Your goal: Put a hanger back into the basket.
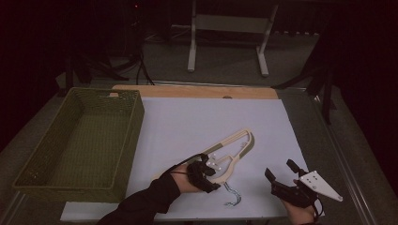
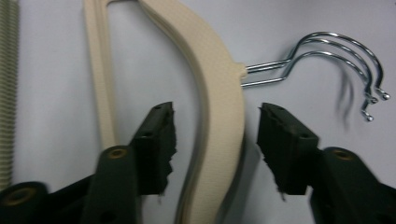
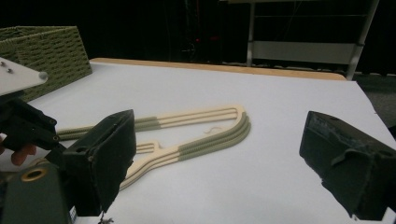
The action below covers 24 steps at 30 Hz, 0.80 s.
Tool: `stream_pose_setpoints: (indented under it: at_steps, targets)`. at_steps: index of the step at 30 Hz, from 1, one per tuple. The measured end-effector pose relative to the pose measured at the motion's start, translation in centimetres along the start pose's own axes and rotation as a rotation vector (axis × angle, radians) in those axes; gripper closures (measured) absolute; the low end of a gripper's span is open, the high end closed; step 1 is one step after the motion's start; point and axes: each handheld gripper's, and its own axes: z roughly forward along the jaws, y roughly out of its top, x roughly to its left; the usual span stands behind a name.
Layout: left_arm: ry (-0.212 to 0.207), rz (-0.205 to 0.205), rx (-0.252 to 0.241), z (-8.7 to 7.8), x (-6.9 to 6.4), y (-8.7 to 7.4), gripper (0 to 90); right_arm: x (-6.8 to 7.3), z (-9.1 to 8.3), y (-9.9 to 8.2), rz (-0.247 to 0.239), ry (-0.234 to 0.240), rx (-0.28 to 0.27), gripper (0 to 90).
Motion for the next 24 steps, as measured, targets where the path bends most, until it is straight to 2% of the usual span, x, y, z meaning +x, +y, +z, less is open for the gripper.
stream_pose_setpoints:
  at_steps: [1, 2, 5, 7, 8, 9, 17, 18, 19, 23, 24]
  targets:
    - [0.003, -0.005, -0.008, 0.0, 0.0, 0.0, 49.4, 0.0, 0.0, 0.0, -0.001, 0.001, 0.001, 10.9]
    - [0.014, 0.005, -0.011, 0.0, 0.0, -0.1, 55.2, 0.0, 0.1, 0.0, 0.002, 0.001, 0.001, 10.9]
    - [0.034, 0.038, -0.012, 0.0, -0.1, -0.2, 57.7, 0.0, 0.2, -0.1, 0.002, 0.001, 0.003, 10.9]
    - [0.036, 0.044, -0.017, 0.0, -0.2, -0.2, 59.7, 0.0, 0.2, -0.1, 0.0, 0.002, 0.006, 11.0]
    - [0.03, 0.056, -0.017, 0.0, -0.2, -0.2, 70.2, 0.0, 0.2, -0.1, 0.003, 0.002, 0.005, 11.0]
    - [0.035, 0.062, -0.022, 0.0, -0.4, -0.2, 71.5, 0.0, 0.2, -0.1, 0.004, 0.003, 0.005, 11.0]
    - [0.046, 0.071, -0.026, 0.0, -0.5, -0.1, 72.3, 0.1, 0.3, -0.1, -0.003, 0.006, 0.012, 11.0]
    - [0.046, 0.068, -0.032, -0.1, -0.5, -0.1, 72.4, 0.1, 0.3, -0.1, -0.004, 0.005, 0.012, 11.0]
    - [0.041, 0.054, -0.063, -0.5, -0.5, 0.0, 72.4, 0.1, 0.3, -0.1, -0.003, 0.005, 0.014, 11.0]
    - [0.035, 0.041, -0.099, -1.5, -0.3, 0.2, 72.9, 0.1, 0.3, -0.1, 0.001, 0.006, 0.016, 11.0]
    - [0.029, 0.027, -0.113, -1.6, -0.3, 0.2, 73.0, 0.1, 0.4, -0.1, 0.001, 0.009, 0.022, 11.8]
